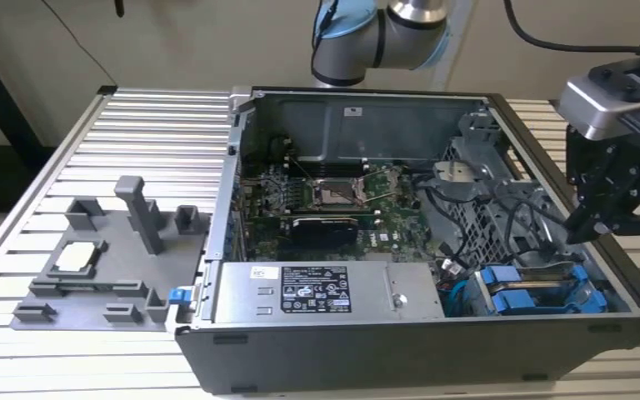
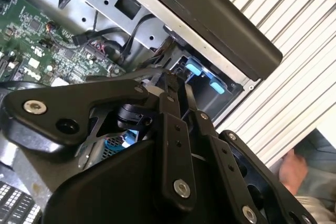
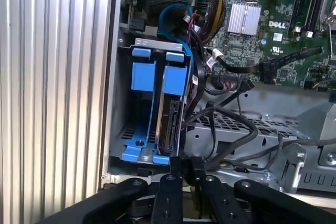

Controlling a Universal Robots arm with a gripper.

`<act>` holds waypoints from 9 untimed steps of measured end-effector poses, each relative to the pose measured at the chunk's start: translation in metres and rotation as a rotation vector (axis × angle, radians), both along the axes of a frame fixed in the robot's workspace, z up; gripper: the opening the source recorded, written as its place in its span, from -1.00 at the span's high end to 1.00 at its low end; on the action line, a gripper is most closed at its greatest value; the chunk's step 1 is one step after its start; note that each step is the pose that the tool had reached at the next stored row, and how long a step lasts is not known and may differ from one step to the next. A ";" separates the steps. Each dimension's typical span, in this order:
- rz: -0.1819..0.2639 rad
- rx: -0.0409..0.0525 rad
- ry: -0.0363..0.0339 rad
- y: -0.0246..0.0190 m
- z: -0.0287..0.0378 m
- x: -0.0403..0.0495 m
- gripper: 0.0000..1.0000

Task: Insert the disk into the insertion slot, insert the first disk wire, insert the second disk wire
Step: 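Insert the first disk wire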

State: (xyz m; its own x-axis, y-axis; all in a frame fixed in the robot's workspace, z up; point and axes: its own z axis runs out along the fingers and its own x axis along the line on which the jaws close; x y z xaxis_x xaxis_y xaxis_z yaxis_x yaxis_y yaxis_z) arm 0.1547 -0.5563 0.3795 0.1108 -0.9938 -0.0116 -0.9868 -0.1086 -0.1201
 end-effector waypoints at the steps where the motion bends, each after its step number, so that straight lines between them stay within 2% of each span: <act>1: -0.009 0.0011 0.0001 -0.0001 -0.0008 0.0000 0.62; 5: -0.047 0.0063 0.0006 -0.0003 -0.0033 0.0001 0.62; 6: -0.052 0.0068 0.0032 -0.0011 -0.0036 0.0001 0.62; 9: -0.054 0.0086 0.0328 -0.0039 -0.0039 0.0001 0.62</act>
State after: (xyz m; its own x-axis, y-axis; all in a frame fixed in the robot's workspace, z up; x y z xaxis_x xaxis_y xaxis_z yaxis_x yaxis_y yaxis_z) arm 0.1548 -0.5602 0.3755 0.0560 -0.9982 -0.0229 -0.9946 -0.0538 -0.0883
